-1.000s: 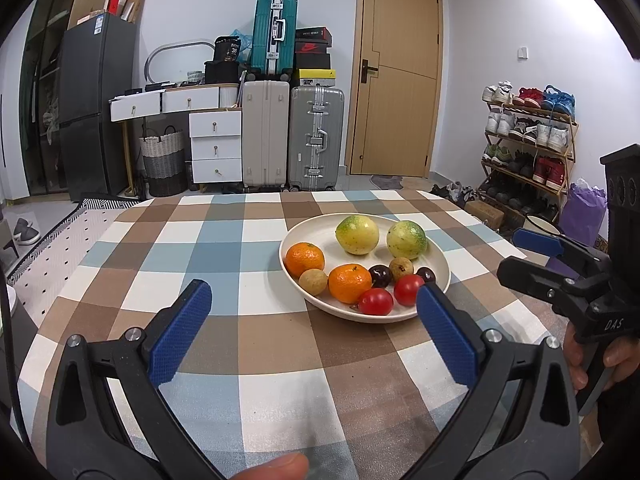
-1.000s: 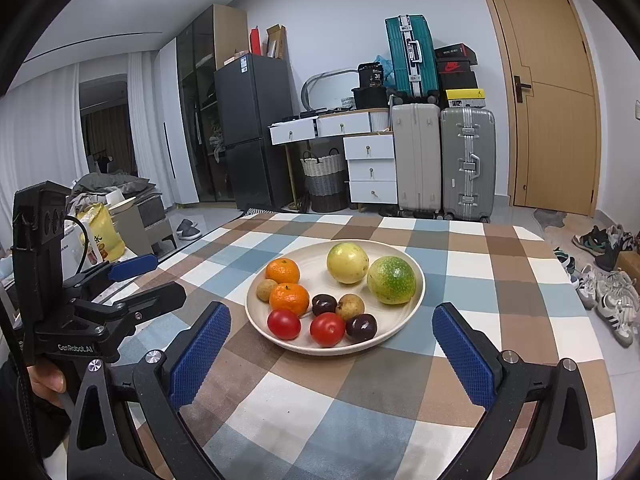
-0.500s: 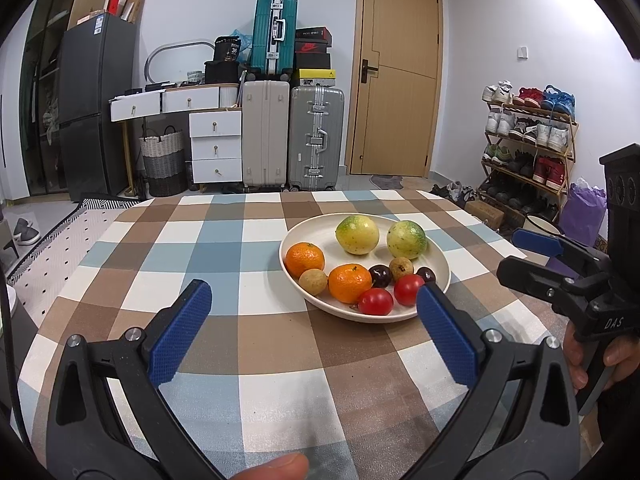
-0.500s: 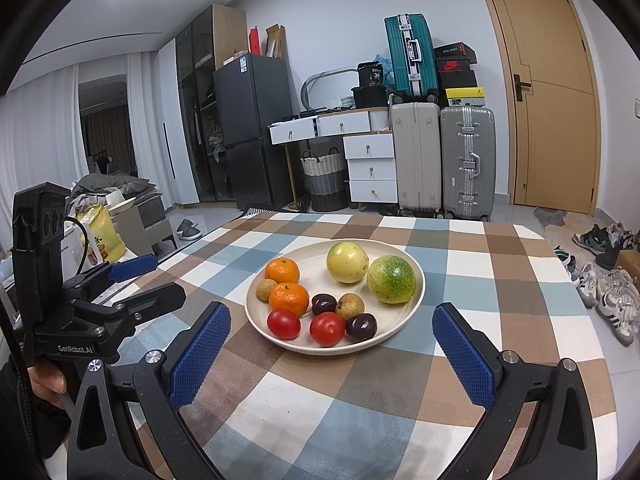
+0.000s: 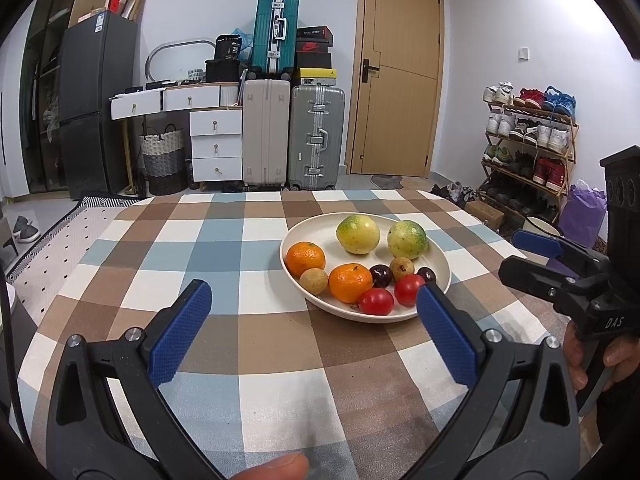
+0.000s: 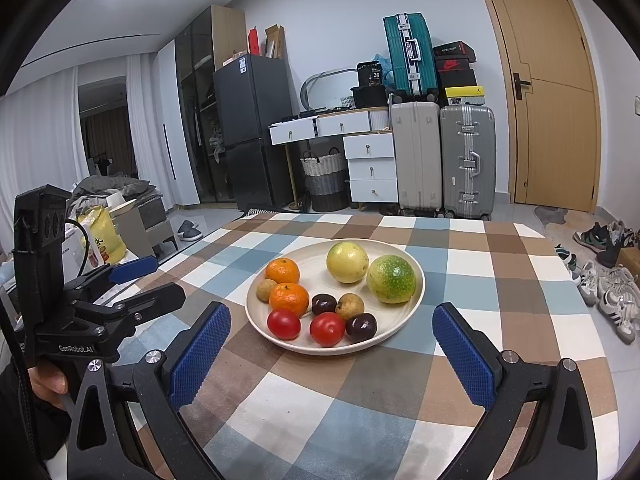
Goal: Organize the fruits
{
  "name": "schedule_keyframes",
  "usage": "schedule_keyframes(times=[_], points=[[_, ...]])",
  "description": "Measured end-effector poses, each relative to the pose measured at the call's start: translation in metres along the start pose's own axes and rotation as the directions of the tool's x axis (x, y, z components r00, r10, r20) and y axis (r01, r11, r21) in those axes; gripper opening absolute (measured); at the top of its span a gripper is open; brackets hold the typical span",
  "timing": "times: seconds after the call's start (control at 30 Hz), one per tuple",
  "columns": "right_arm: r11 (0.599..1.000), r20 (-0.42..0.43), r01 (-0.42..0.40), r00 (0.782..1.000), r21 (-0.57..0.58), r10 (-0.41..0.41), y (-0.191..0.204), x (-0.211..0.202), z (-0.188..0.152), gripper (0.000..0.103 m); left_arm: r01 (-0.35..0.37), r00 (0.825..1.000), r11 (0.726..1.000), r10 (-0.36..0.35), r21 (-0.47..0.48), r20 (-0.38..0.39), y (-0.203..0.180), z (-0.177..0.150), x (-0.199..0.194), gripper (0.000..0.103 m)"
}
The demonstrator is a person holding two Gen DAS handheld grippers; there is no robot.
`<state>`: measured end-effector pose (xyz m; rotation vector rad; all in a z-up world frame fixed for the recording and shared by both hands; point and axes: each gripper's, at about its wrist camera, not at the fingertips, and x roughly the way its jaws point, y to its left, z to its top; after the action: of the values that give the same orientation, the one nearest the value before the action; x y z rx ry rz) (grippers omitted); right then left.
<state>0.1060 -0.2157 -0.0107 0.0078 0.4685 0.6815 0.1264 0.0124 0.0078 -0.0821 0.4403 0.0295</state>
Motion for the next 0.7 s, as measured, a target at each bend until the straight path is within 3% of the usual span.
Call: schedule_keyframes(times=[0.7], points=[[1.000,-0.007,-0.001,1.000,-0.003,0.001,0.0015,0.0031,0.0009,0.103,0.003,1.000,1.000,-0.003,0.007,0.009,-0.0008,0.0011,-0.0016,0.102]])
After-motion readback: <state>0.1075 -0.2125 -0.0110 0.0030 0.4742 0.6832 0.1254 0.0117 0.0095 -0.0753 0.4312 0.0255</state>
